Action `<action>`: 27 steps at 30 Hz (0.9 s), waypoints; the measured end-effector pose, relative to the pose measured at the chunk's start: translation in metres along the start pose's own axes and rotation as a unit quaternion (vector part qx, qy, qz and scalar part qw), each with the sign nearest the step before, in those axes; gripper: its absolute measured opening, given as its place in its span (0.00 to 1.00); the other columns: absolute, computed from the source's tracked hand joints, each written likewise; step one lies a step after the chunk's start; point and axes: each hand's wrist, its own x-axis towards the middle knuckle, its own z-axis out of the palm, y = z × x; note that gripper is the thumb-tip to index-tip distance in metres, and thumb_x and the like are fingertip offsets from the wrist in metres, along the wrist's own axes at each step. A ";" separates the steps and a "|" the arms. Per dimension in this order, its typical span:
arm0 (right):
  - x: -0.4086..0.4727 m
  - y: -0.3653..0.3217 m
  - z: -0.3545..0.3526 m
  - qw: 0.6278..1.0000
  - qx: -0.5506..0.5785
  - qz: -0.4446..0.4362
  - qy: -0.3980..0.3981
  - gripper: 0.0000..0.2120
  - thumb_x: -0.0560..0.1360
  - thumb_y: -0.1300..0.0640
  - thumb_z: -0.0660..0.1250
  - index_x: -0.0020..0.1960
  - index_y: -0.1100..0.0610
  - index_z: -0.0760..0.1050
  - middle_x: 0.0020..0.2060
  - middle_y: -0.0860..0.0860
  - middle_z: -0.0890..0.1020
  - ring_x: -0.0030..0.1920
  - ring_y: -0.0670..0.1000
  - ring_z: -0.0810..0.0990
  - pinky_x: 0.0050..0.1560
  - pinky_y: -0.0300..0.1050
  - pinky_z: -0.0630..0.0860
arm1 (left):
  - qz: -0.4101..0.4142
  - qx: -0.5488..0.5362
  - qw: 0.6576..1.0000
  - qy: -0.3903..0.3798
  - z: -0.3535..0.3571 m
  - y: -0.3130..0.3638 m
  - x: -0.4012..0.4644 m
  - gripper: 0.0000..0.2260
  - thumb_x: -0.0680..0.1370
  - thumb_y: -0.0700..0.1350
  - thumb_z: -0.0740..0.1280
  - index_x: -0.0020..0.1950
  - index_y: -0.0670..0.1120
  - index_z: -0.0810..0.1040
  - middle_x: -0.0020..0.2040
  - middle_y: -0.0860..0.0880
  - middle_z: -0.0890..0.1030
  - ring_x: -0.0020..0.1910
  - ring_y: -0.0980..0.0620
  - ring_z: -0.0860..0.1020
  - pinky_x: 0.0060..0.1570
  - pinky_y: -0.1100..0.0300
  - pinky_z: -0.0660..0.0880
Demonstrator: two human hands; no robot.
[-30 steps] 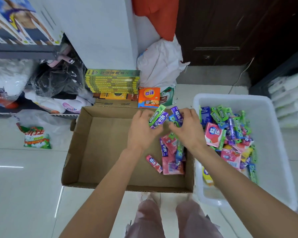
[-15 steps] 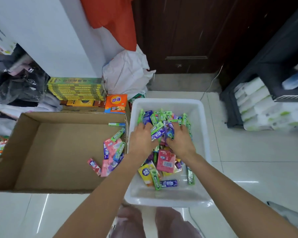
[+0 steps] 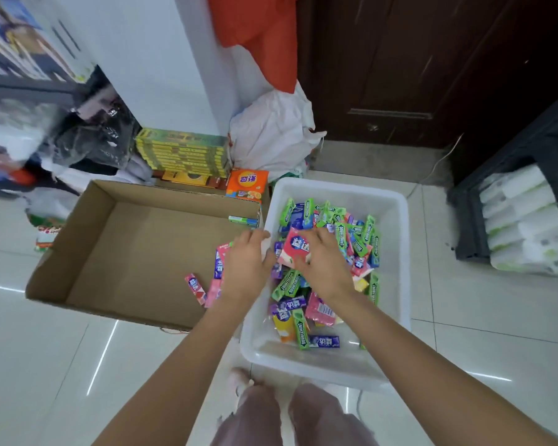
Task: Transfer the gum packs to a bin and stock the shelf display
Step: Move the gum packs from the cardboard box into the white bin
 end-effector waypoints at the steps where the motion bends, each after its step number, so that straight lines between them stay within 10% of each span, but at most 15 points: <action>1: 0.004 -0.009 0.003 1.000 0.003 -0.011 -0.007 0.23 0.76 0.58 0.64 0.70 0.57 0.65 0.63 0.53 0.68 0.66 0.52 0.65 0.64 0.47 0.69 | -0.020 -0.004 1.000 0.009 -0.006 -0.010 0.001 0.13 0.75 0.39 0.65 0.59 0.41 0.77 0.54 0.42 0.78 0.53 0.41 0.74 0.50 0.50 0.72; 14: 0.038 -0.044 0.056 0.994 0.002 0.039 -0.104 0.41 0.75 0.49 0.67 0.77 0.56 0.44 0.76 0.48 0.42 0.76 0.50 0.48 0.72 0.45 0.56 | -0.127 0.024 0.974 -0.187 0.006 -0.103 0.047 0.20 0.78 0.44 0.64 0.69 0.44 0.69 0.67 0.43 0.70 0.64 0.42 0.70 0.65 0.48 0.67; 27: 0.037 -0.042 0.057 0.993 0.047 0.050 -0.095 0.42 0.74 0.51 0.69 0.77 0.54 0.46 0.76 0.45 0.42 0.76 0.46 0.49 0.72 0.42 0.56 | -0.205 -0.059 0.964 -0.159 0.013 -0.102 0.062 0.14 0.74 0.48 0.70 0.59 0.49 0.77 0.55 0.45 0.77 0.57 0.46 0.74 0.59 0.51 0.73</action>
